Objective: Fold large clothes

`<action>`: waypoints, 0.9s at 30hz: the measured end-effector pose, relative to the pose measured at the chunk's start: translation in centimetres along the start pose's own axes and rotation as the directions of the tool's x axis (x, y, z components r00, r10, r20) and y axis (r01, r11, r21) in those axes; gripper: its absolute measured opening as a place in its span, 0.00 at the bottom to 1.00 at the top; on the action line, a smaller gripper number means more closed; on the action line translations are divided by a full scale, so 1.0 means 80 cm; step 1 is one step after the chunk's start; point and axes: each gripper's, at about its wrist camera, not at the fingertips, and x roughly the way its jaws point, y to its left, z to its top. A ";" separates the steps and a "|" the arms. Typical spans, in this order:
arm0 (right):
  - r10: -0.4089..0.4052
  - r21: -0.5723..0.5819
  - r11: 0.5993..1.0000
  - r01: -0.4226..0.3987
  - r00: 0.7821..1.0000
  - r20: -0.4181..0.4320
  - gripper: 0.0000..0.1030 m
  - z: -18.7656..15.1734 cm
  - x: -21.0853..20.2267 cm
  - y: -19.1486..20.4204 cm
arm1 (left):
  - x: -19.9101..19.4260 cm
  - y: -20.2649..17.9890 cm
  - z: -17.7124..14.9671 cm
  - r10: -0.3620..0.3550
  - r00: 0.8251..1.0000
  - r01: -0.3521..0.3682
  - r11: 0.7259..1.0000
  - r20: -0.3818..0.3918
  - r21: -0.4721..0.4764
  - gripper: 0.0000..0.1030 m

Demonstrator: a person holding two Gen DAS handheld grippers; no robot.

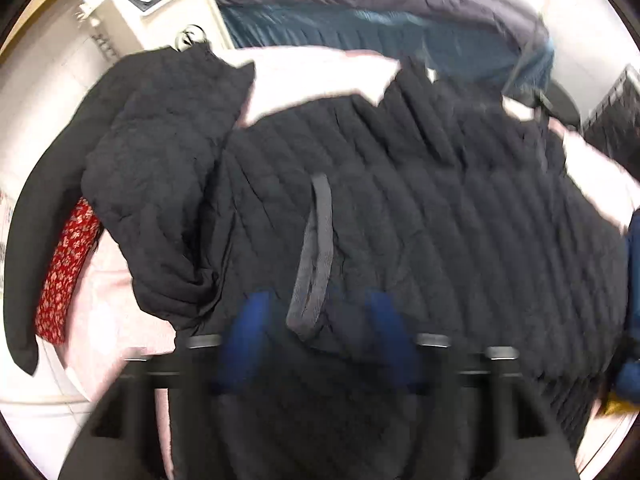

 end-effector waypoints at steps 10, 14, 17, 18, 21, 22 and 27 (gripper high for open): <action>-0.182 -0.034 0.983 0.179 0.969 -0.165 0.81 0.002 0.104 0.020 | 0.073 -0.071 0.007 0.034 0.989 -0.012 0.989 -0.146 0.150 0.87; -0.229 -0.083 0.973 0.217 0.955 -0.189 0.85 -0.001 0.129 0.026 | 0.116 -0.057 -0.012 -0.007 0.982 0.020 0.998 -0.187 0.065 0.95; -0.243 -0.081 0.969 0.231 0.950 -0.197 0.88 0.000 0.143 0.027 | 0.125 -0.049 -0.014 -0.046 0.982 0.056 0.997 -0.184 0.052 0.95; -0.249 -0.078 0.968 0.238 0.947 -0.201 0.90 0.000 0.147 0.028 | 0.127 -0.048 -0.013 -0.049 0.981 0.060 0.997 -0.190 0.053 0.95; -0.285 -0.071 0.959 0.276 0.935 -0.210 0.95 0.005 0.158 0.031 | 0.140 -0.045 -0.004 -0.055 0.970 0.069 0.996 -0.237 0.051 0.96; -0.283 -0.064 0.959 0.276 0.935 -0.213 0.95 0.007 0.161 0.031 | 0.143 -0.044 -0.002 -0.047 0.967 0.061 0.997 -0.249 0.048 0.96; -0.274 -0.047 0.962 0.270 0.934 -0.231 0.95 0.017 0.170 0.030 | 0.159 -0.043 0.016 -0.034 0.958 0.049 0.998 -0.286 0.046 0.96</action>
